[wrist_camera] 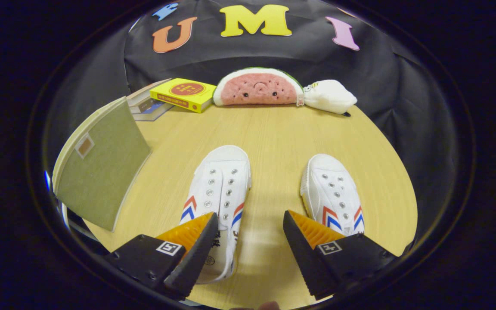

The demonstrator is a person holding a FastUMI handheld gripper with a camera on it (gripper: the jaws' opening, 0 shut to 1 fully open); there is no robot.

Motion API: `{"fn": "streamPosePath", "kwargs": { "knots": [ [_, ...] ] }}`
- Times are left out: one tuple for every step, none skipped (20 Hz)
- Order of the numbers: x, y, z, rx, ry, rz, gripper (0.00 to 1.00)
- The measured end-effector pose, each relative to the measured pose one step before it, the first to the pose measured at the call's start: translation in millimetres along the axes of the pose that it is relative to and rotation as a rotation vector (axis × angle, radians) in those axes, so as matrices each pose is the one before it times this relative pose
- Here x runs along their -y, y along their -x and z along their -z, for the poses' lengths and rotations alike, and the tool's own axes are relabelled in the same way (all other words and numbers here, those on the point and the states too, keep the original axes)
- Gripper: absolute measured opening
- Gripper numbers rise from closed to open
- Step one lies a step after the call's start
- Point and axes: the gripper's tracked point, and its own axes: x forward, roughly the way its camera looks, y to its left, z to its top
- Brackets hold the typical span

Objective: Open the storage box then place both shoes into the box .Put the left shoe in first, then the right shoe, with the right side of both shoes facing outward in a uniform manner.

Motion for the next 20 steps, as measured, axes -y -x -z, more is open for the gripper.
{"fn": "streamPosePath", "kwargs": {
  "knots": [
    [-1.56, -4.14, 0.34, -0.0058, -0.00335, -0.01278, 0.96],
    [-0.39, -4.02, -0.38, -0.00584, -0.00517, -0.00832, 0.94],
    [-0.24, -3.32, 1.36, -0.00768, -0.00454, -0.00711, 0.91],
    [-3.09, -1.24, -0.33, -0.00734, -0.00187, -0.01462, 0.86],
    [-5.38, -1.18, -0.28, -0.00315, 0.00019, -0.02251, 0.83],
    [-2.9, 0.05, -0.32, -0.00293, 0.00089, -0.0075, 0.73],
    [-1.74, -1.02, 0.49, -0.00288, -0.00088, -0.01012, 0.66],
    [-3.58, -0.02, 0.01, -0.0038, -0.01446, -0.01476, 0.57],
    [-5.46, -0.3, 0.66, -0.00611, -0.02473, -0.02122, 0.46],
    [-0.46, 1.87, -0.74, 0.00128, -0.02281, -0.00052, 0.35],
    [-0.26, -0.28, 0.16, -0.0103, -0.02099, -0.00227, 0.24],
    [-1.09, 1.28, -1.89, -0.00148, -0.03223, -0.00735, 0.18],
    [-2.03, 0.52, -0.86, 0.0003, -0.03451, -0.01239, 0.13],
    [-0.74, 2.26, -0.43, -0.00038, -0.02317, -0.00945, 0.08],
    [-2.57, 2.25, -0.57, 0.00364, -0.02654, -0.00965, 0.08],
    [-4.41, 4.36, -1.96, 0.00673, -0.02418, -0.00426, 0.07],
    [-5.12, 4.38, -2.19, 0.00644, -0.01705, -0.00024, 0.07],
    [-4.59, 5.79, -2.34, 0.00665, -0.0185, 0.00192, 0.06],
    [-6.71, 5.51, -1.58, 0.00728, -0.02411, -0.00807, 0.06],
    [-7.99, 6.22, -2.71, 0.00532, -0.02198, -0.01037, 0.06]
  ]
}}
